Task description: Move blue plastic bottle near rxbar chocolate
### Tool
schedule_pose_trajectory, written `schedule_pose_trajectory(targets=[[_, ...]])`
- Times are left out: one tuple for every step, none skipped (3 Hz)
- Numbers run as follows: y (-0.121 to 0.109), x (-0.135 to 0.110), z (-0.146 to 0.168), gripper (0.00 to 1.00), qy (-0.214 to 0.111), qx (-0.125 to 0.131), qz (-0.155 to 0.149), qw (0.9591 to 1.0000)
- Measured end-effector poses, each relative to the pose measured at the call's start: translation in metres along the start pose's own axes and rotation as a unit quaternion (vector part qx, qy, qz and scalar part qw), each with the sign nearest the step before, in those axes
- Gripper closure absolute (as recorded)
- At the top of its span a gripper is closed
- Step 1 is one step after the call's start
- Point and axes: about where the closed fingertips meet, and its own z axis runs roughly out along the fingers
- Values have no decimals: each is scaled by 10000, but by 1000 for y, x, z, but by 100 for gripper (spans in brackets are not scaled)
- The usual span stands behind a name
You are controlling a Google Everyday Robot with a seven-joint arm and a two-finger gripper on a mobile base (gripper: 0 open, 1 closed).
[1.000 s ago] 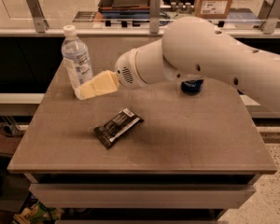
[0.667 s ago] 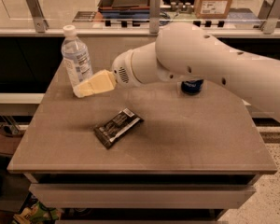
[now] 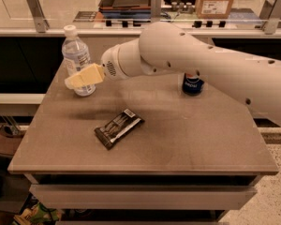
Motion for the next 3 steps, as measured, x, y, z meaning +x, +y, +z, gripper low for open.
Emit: schedule_pose_trajectory(targets=[[2,-12,23,0,-86,-124,-19,9999],[4,-20,43,0,-193,-237,8,9995],[7,-22,57,19,-263,-334,55,9991]])
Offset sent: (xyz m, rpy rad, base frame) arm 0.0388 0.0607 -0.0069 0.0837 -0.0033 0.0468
